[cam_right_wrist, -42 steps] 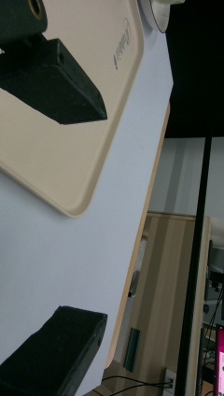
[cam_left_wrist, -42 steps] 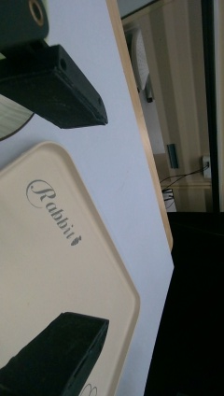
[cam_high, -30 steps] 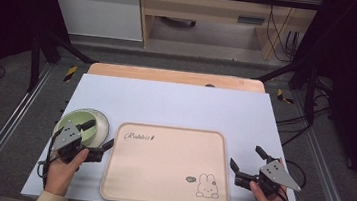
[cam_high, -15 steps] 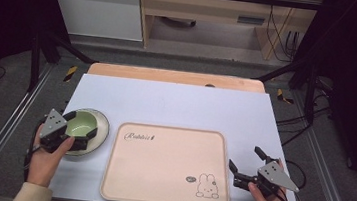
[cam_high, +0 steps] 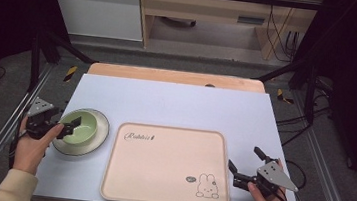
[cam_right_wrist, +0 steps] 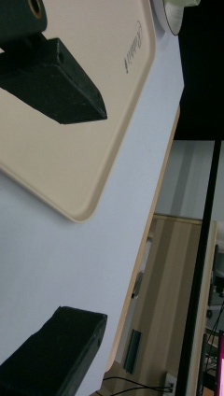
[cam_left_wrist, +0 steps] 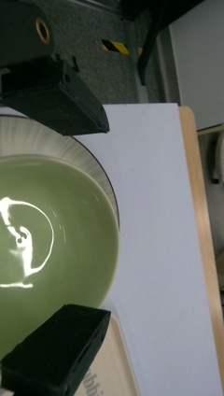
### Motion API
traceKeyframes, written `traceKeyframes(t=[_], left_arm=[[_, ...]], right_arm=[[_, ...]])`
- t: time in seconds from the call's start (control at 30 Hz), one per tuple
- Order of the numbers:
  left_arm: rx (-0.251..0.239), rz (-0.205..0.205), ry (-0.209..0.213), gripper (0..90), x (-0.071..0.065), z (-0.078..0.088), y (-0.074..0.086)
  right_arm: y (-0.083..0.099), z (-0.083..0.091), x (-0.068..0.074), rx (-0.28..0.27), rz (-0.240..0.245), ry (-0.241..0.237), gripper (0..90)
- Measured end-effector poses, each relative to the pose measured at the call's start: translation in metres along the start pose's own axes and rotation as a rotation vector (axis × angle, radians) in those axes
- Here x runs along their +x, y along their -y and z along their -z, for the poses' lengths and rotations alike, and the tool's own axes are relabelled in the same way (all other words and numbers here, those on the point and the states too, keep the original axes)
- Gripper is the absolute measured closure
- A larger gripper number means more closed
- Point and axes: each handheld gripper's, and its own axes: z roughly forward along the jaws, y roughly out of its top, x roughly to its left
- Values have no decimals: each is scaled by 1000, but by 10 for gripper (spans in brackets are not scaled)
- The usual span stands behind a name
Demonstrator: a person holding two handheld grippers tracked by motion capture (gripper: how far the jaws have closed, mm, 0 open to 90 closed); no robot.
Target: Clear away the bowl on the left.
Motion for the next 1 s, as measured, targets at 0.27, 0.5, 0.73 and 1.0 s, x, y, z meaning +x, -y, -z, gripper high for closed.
traceKeyframes(t=[0.27,0.5,0.73,1.0], left_arm=[[122,2,-2,201,15,-12,-4],[173,7,-12,322,24,-17,-3],[235,8,3,433,29,-20,-3],[285,9,27,530,32,-25,1]], right_arm=[[0,0,0,-3,2,-5,43],[0,0,0,0,2,-9,44],[0,0,0,2,4,-7,43],[0,0,0,0,2,-11,44]])
